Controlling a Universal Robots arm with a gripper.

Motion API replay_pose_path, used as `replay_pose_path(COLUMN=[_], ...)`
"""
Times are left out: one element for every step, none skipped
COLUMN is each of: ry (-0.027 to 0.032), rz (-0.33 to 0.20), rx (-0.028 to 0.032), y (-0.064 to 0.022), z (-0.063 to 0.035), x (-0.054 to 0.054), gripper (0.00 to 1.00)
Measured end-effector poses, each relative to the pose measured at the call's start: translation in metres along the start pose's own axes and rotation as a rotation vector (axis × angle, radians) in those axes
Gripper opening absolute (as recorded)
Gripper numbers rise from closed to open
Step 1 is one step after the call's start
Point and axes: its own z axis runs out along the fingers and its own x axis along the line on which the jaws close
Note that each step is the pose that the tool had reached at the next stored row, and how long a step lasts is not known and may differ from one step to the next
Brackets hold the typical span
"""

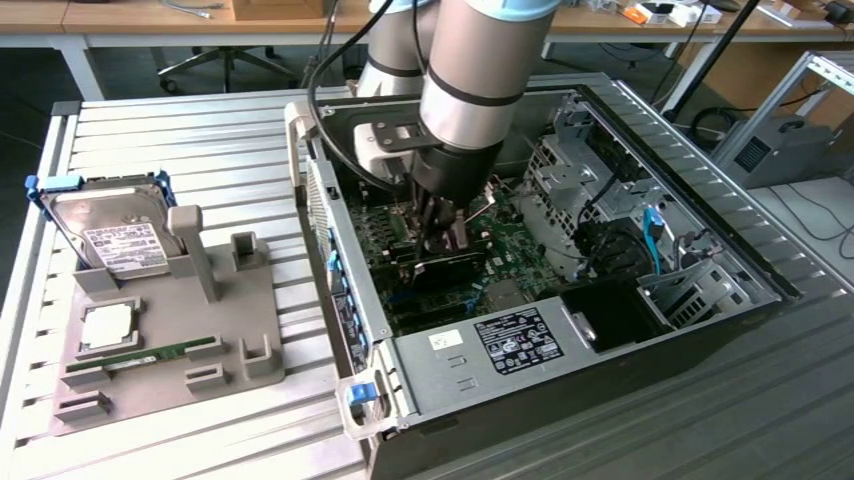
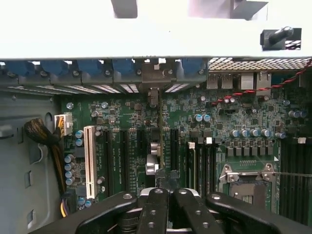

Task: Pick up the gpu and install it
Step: 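Press down on the gpu until it lock into place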

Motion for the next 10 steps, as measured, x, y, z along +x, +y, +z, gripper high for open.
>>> replay_pose_path(ry=[-0.0001, 0.0, 0.0002, 0.0005, 0.0004, 0.0002, 0.0003, 0.0002, 0.0002, 0.0], rz=[0.0, 0.0, 0.0, 0.0, 0.0, 0.0, 0.0, 0.0, 0.0, 0.0], rx=[0.0, -0.0001, -0.0004, -0.0008, -0.0008, -0.0008, -0.0008, -0.0009, -0.0008, -0.0008], y=[-0.0007, -0.0018, -0.0031, -0.0041, -0.0046, -0.0052, -0.0056, -0.006, -0.0062, -0.0064], z=[-0.0003, -0.0008, -0.0016, -0.0027, -0.0035, -0.0045, -0.0055, -0.0067, -0.0073, -0.0075], x=[0.0, -0.0001, -0.0001, -0.0001, -0.0001, -0.0002, -0.0002, -0.0003, -0.0003, -0.0003], gripper=[0.11, 0.11, 0.11, 0.11, 0.11, 0.11, 0.11, 0.11, 0.11, 0.11])
